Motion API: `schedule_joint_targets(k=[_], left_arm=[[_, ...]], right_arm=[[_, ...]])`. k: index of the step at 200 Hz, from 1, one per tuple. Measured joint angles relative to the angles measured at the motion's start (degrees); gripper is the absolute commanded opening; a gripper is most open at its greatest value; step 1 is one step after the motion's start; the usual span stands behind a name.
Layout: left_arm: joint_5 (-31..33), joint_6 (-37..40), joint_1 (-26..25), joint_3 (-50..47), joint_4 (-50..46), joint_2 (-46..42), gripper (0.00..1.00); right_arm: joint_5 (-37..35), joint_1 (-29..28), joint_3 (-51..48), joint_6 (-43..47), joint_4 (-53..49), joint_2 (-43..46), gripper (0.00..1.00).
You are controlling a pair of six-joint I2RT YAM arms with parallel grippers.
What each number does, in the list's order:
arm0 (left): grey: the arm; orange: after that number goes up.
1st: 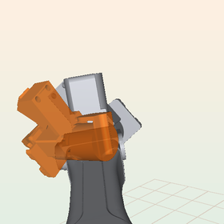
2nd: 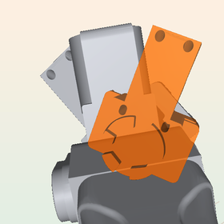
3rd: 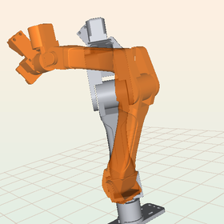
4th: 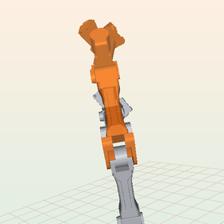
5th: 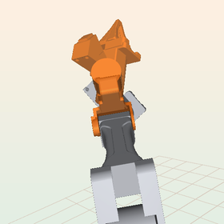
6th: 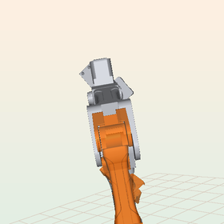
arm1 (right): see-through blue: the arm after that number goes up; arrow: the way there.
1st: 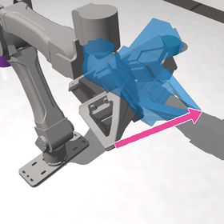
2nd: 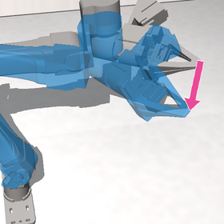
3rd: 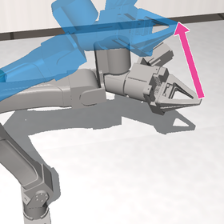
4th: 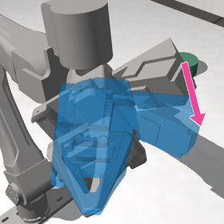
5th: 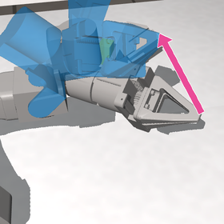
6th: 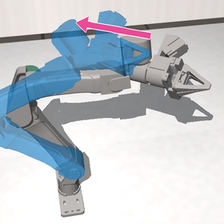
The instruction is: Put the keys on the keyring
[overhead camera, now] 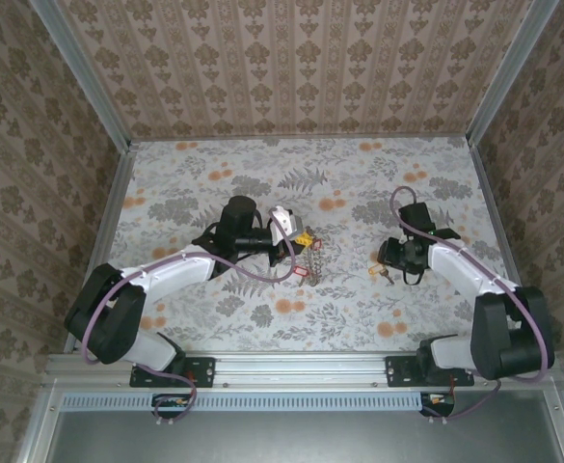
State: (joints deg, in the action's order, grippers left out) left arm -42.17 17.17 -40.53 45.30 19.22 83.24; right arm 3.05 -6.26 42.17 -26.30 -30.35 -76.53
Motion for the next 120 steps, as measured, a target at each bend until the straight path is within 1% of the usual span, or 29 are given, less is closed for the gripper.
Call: schedule_joint_targets(k=[23,60,104,120], left_arm=[[0.0,0.0,0.0,0.1,0.0,0.0,0.00],[0.0,0.0,0.0,0.1,0.0,0.0,0.00],[0.0,0.0,0.0,0.1,0.0,0.0,0.00],[0.0,0.0,0.0,0.1,0.0,0.0,0.00]], right_arm=[[1.0,-0.4,0.0,0.6,0.0,-1.9,0.35],[2.0,-1.0,1.4,1.1,0.0,-5.9,0.31],[2.4,-1.2,2.5,1.4,0.0,-7.3,0.20],[2.4,-1.2,3.0,1.8,0.0,-8.1,0.20]])
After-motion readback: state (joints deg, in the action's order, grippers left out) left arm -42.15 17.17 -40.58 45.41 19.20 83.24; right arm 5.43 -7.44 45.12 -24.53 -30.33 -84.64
